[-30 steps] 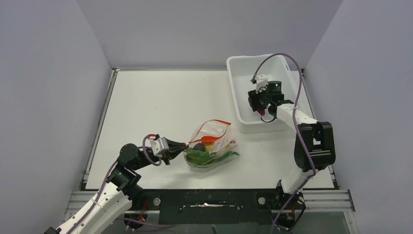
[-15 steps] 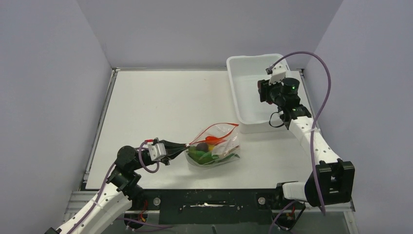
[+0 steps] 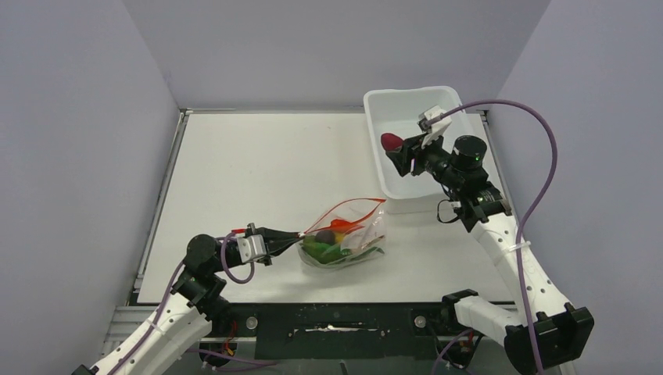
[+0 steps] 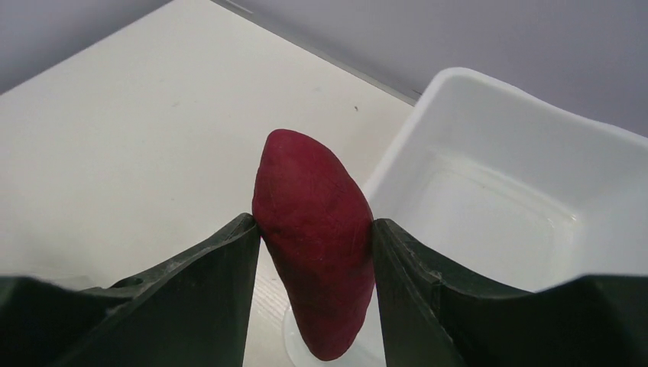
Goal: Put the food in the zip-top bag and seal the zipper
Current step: Pick up the fake vegetable from the bin, then place the fake vegetable in the zipper food storage bag, then zip the zipper food storage bag at the center of the board.
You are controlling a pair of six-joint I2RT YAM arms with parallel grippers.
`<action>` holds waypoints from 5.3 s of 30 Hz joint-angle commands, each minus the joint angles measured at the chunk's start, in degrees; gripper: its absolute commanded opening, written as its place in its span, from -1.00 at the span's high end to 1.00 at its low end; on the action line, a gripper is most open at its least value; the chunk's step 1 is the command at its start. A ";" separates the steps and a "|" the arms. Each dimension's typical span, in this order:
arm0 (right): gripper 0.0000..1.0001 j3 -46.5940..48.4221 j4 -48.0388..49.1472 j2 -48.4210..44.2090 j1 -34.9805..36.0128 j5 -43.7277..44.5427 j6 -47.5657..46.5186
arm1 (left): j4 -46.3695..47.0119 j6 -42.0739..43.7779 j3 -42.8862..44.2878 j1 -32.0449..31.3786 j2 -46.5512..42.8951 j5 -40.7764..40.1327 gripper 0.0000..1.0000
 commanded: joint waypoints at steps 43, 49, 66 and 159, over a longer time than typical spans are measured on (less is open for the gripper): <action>0.05 -8.79 3.27 -6.55 19.98 -33.13 -8.74 | 7.41 -0.19 0.95 -0.23 -0.99 0.27 1.00; 0.05 -6.69 -1.38 -4.31 20.41 -31.58 -11.22 | 7.40 0.05 0.75 -0.19 -0.83 0.54 1.00; -0.11 -1.86 -9.33 0.14 24.40 -25.16 -13.57 | 7.55 0.13 0.38 -0.20 -0.51 1.19 1.00; 1.00 10.76 -16.09 9.39 45.64 -4.89 -26.49 | 7.82 -4.59 -1.71 -0.25 -4.13 1.85 1.00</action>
